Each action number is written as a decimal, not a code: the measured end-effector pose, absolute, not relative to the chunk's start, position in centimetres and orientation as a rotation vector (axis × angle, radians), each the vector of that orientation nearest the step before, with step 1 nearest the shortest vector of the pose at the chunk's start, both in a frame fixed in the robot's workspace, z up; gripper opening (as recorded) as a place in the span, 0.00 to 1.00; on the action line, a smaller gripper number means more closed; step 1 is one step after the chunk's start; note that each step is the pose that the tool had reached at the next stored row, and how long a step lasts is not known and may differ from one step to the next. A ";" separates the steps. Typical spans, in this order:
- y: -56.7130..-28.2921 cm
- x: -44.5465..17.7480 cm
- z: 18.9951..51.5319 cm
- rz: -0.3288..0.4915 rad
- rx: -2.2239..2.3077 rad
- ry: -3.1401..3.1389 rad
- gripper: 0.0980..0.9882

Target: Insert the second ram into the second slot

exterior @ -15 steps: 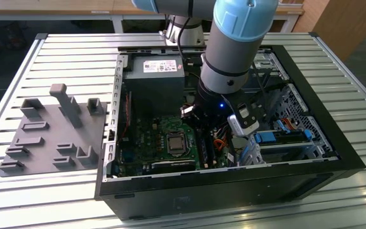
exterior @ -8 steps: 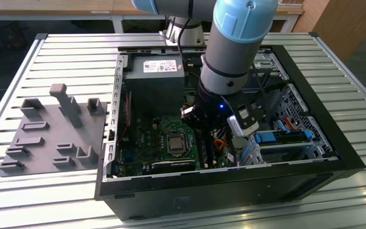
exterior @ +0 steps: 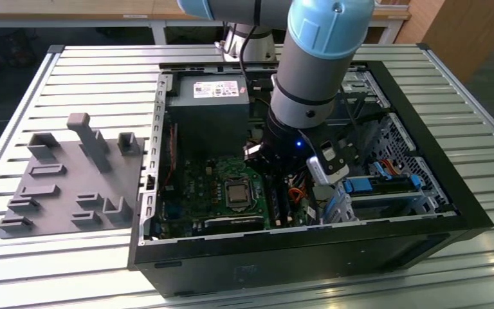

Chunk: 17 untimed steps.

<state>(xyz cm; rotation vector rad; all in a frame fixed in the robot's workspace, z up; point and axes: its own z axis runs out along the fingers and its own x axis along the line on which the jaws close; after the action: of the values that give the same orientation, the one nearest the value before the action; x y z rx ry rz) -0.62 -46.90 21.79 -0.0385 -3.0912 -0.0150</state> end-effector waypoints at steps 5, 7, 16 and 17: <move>-46.9 -0.6 21.8 -0.014 -0.033 -3.091 0.04; -46.9 -0.6 21.8 -0.014 -0.029 -3.091 0.04; -46.9 -0.6 21.9 -0.014 -0.028 -3.091 0.04; -46.9 -0.6 21.9 -0.013 -0.028 -3.091 0.04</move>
<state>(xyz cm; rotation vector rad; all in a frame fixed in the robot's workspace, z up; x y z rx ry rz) -0.65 -46.90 21.93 -0.0275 -3.0913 -0.0134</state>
